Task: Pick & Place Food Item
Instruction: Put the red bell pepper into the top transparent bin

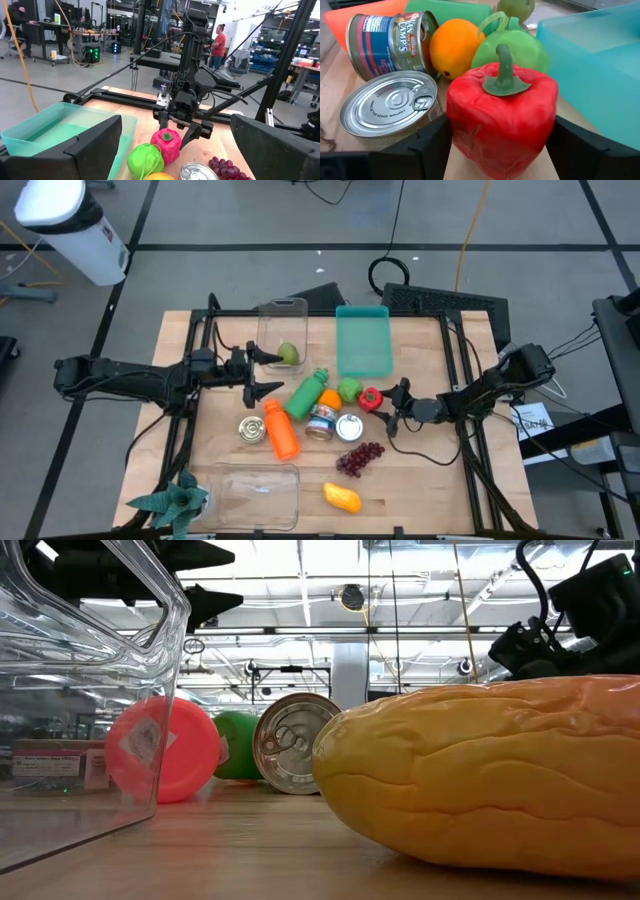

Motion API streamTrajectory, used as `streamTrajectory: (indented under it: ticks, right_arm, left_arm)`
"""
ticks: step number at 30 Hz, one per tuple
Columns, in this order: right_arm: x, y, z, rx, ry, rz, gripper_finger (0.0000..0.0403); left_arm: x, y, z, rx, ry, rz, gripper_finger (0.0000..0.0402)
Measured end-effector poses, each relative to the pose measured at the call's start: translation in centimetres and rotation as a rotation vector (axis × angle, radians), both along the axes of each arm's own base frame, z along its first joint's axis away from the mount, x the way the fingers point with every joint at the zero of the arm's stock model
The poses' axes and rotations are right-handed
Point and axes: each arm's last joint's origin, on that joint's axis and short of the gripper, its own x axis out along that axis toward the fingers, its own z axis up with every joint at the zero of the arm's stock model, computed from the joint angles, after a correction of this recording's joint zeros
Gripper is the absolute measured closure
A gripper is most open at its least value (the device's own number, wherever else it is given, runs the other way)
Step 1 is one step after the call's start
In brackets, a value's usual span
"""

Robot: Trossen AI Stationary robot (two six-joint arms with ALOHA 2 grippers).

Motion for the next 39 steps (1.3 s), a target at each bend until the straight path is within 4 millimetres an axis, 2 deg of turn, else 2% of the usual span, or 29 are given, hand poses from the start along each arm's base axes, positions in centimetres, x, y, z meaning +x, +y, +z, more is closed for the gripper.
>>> streamTrajectory:
  ticks: [6, 14, 23, 28, 34, 39]
  right_arm:
    - [0.1, 0.1, 0.4, -0.016, -0.02, 0.039, 0.013]
    - [-0.2, 0.5, 2.8, -0.055, -0.128, 0.101, 0.0138]
    - [-0.6, 0.1, 5.2, -0.116, -0.24, 0.106, 0.0135]
    - [-0.9, -0.2, 6.3, -0.132, -0.303, 0.137, 0.0134]
    - [-1.0, -0.5, 7.0, -0.118, -0.348, 0.167, 0.0133]
    - [-0.5, -0.7, 7.8, -0.151, -0.369, 0.184, 0.0135]
  left_arm:
    - [0.0, 0.0, 0.0, -0.019, -0.002, -0.001, 0.0033]
    - [0.3, 0.1, -0.4, -0.058, 0.016, 0.01, 0.0037]
    - [1.1, 0.8, -0.8, -0.094, -0.018, 0.226, 0.0025]
    - [1.8, 1.0, -1.7, -0.093, 0.018, 0.258, 0.0033]
    - [3.2, 0.6, -2.4, -0.117, 0.008, 0.169, 0.0041]
    - [6.2, -0.4, -1.6, -0.012, 0.023, 0.081, 0.0035]
